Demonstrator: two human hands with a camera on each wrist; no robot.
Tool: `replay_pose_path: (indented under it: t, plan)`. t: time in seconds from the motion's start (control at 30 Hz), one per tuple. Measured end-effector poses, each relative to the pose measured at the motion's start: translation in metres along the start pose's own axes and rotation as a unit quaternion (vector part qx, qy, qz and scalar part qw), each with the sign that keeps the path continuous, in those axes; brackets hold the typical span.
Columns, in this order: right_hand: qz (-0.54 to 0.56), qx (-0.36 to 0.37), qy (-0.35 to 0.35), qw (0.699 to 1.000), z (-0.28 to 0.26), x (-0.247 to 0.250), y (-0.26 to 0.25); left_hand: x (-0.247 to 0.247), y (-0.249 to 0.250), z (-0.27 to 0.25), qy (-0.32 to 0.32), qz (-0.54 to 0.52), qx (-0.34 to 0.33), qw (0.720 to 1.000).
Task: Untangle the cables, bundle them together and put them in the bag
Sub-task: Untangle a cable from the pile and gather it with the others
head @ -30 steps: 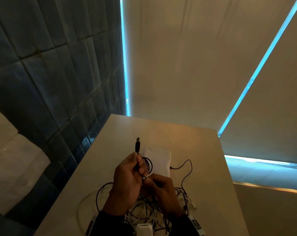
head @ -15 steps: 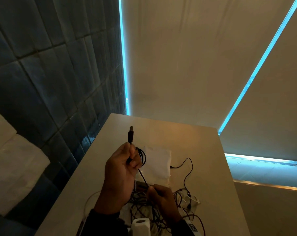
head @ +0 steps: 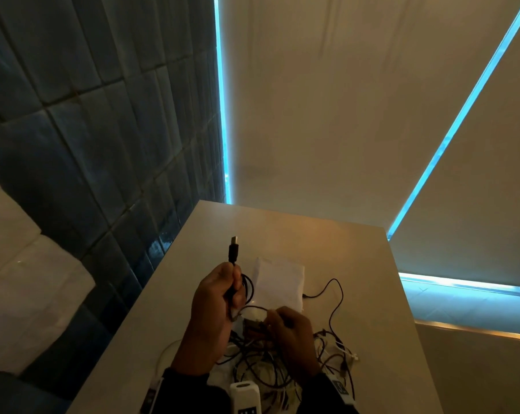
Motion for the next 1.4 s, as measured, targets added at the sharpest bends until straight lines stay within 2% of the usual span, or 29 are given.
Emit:
replay_pose_path:
  t: [0.17, 0.27, 0.33, 0.4, 0.5, 0.57, 0.63, 0.87, 1.27, 1.4]
  plan:
    - [0.058, 0.053, 0.031, 0.996, 0.003, 0.002, -0.054, 0.008, -0.017, 0.006, 0.047, 0.1, 0.014, 0.994]
    - [0.078, 0.081, 0.018, 0.993, 0.0, -0.005, -0.074, 0.008, -0.026, 0.008, 0.054, 0.174, 0.033, 0.983]
    - [0.092, 0.091, -0.004, 0.992, -0.003, -0.012, -0.08, 0.007, -0.032, 0.007, 0.052, 0.183, 0.057, 0.98]
    - [0.097, 0.095, -0.021, 0.99, -0.004, -0.018, -0.082, 0.006, -0.035, 0.005, 0.049, 0.125, 0.086, 0.987]
    - [0.091, 0.104, -0.033, 0.99, -0.004, -0.017, -0.078, -0.004, -0.033, 0.0, 0.005, -0.054, 0.114, 0.992]
    - [0.098, 0.102, -0.04, 0.989, -0.005, -0.016, -0.073, -0.01, -0.026, -0.001, -0.02, -0.131, 0.104, 0.986]
    - [0.105, 0.09, -0.056, 0.989, -0.004, -0.019, -0.067, -0.011, -0.02, -0.002, -0.026, -0.164, 0.082, 0.983]
    - [0.064, 0.056, -0.098, 0.992, -0.005, -0.027, -0.034, -0.012, -0.002, -0.002, -0.03, -0.154, 0.015, 0.987]
    - [0.021, 0.008, -0.101, 0.995, -0.012, -0.024, 0.012, -0.018, 0.02, -0.011, -0.069, -0.137, -0.025, 0.988]
    - [0.015, -0.028, -0.086, 0.996, -0.012, -0.024, 0.029, -0.017, 0.029, -0.012, -0.074, -0.138, -0.039, 0.987]
Point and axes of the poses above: each hand's wrist, its own z-axis towards the middle knuckle, its own x-axis out of the back of the hand, y = z × x, the point moved 9 cm from there along z, towards the middle knuckle, and after that the axes turned 6 degrees about x, right-handed, at the moved point
